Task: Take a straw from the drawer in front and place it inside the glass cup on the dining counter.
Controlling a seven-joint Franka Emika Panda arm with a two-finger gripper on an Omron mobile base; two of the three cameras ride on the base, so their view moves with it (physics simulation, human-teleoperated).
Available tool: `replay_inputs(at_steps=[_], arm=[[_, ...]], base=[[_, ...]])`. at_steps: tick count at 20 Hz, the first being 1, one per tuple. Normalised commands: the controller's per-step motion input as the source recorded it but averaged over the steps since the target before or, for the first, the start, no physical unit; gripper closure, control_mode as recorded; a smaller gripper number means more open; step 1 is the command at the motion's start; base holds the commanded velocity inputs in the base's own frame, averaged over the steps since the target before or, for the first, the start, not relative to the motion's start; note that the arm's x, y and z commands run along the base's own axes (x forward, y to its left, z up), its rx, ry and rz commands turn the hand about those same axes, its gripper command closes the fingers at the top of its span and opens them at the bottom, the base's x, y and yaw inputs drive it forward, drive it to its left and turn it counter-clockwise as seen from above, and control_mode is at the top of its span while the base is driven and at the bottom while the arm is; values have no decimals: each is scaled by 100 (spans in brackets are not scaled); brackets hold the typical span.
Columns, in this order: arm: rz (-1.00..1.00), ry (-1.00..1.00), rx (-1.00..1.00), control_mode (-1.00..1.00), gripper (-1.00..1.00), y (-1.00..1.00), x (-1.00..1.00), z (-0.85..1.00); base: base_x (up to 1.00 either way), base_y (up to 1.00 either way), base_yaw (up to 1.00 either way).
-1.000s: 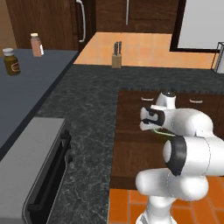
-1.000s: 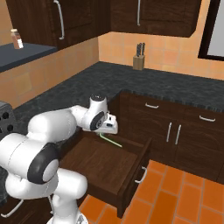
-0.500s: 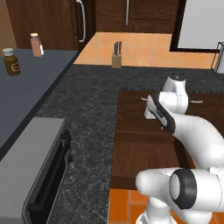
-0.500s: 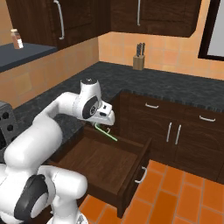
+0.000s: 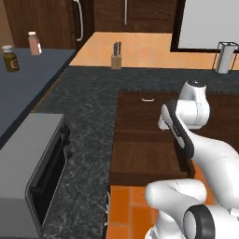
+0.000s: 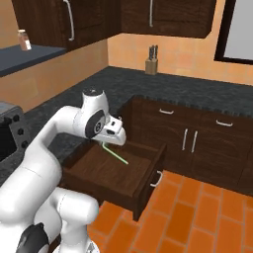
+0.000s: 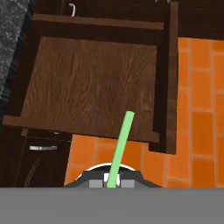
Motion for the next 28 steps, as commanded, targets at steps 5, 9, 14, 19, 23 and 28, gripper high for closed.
replay_inputs(at_steps=[5, 9, 14, 19, 23, 28], arm=[[0, 0, 0, 100, 100, 0, 0, 0], [0, 0, 0, 100, 100, 0, 0, 0], [0, 0, 0, 100, 100, 0, 0, 0], [0, 0, 0, 100, 100, 0, 0, 0], [0, 0, 0, 100, 100, 0, 0, 0], [0, 0, 0, 100, 100, 0, 0, 0]], base=[[-51, -56, -59], [0, -56, -84], [0, -71, -80], [0, -81, -73], [-71, -75, -52], [-84, -83, -42]])
